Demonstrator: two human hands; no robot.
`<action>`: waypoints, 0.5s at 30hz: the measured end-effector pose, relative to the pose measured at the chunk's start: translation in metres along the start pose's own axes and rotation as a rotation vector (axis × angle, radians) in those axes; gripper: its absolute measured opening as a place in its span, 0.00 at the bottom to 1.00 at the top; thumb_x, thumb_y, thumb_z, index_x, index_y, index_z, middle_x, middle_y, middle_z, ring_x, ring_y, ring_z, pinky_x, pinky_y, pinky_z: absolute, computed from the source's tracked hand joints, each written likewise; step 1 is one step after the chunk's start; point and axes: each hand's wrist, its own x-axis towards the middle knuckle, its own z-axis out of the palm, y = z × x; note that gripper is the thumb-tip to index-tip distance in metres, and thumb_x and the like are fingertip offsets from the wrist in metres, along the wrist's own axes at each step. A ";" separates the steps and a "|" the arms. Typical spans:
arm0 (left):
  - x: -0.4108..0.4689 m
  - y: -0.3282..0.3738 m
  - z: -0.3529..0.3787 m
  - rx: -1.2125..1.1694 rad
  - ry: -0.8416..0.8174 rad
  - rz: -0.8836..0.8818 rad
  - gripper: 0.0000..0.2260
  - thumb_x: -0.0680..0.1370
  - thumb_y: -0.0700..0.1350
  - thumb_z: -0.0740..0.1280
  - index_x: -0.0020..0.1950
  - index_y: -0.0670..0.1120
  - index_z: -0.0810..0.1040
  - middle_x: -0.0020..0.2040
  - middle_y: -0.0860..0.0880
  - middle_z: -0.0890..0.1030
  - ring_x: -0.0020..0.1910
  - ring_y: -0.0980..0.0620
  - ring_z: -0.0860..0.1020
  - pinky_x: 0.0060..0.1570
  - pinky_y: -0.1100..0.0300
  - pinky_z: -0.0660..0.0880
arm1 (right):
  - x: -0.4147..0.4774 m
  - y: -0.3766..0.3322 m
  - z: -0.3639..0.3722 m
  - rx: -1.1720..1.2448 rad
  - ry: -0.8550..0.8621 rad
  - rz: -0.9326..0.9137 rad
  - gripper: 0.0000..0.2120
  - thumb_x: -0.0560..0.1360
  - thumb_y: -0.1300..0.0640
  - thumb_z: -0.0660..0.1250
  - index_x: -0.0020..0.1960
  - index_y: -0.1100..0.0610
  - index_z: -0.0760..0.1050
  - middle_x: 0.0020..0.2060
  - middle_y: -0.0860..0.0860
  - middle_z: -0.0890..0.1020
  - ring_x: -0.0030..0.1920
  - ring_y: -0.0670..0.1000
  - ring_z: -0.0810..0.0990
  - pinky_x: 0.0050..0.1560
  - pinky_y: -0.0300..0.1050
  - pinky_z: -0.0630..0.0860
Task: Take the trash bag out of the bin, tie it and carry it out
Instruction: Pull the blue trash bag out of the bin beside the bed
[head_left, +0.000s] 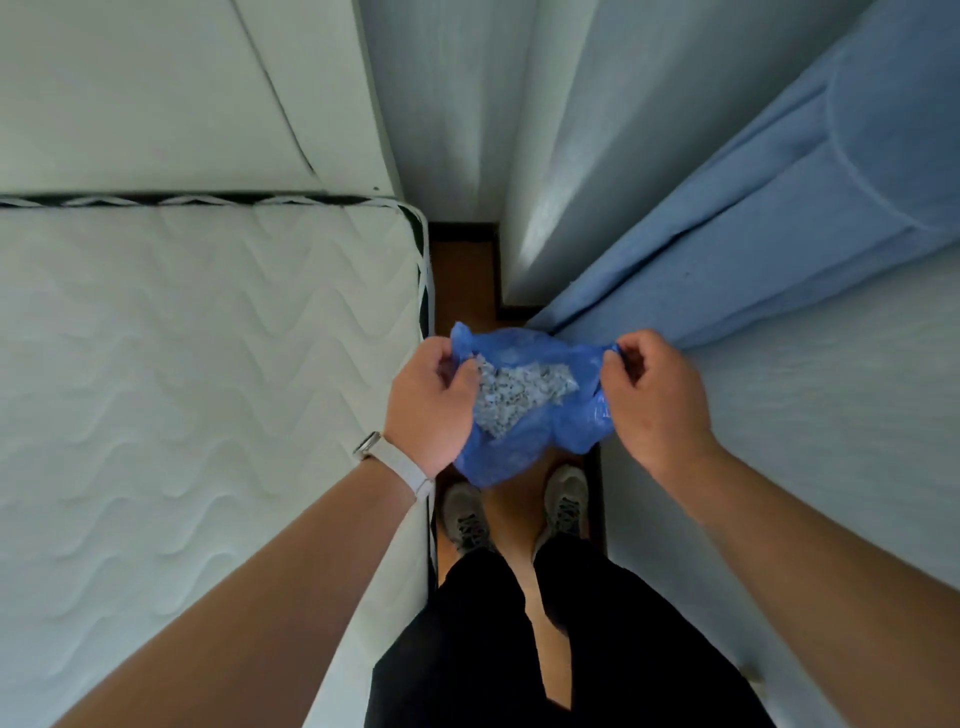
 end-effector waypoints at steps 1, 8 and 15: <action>-0.006 0.012 -0.008 -0.011 -0.010 0.030 0.05 0.76 0.43 0.64 0.41 0.51 0.73 0.32 0.51 0.74 0.29 0.55 0.71 0.34 0.57 0.69 | -0.005 -0.010 -0.011 0.004 0.015 -0.013 0.03 0.76 0.56 0.65 0.46 0.56 0.75 0.37 0.52 0.80 0.39 0.54 0.78 0.40 0.42 0.66; -0.041 0.094 -0.061 0.062 0.071 0.408 0.03 0.72 0.41 0.67 0.42 0.42 0.78 0.48 0.46 0.78 0.46 0.58 0.75 0.49 0.65 0.72 | -0.035 -0.087 -0.083 0.107 0.052 -0.112 0.02 0.75 0.57 0.67 0.44 0.52 0.75 0.33 0.49 0.79 0.35 0.49 0.77 0.41 0.43 0.72; -0.087 0.192 -0.100 -0.180 -0.002 0.495 0.03 0.74 0.43 0.66 0.46 0.47 0.77 0.54 0.57 0.81 0.53 0.59 0.79 0.55 0.61 0.73 | -0.048 -0.163 -0.164 0.136 0.066 -0.337 0.04 0.74 0.58 0.68 0.42 0.51 0.76 0.35 0.46 0.78 0.36 0.45 0.76 0.40 0.35 0.70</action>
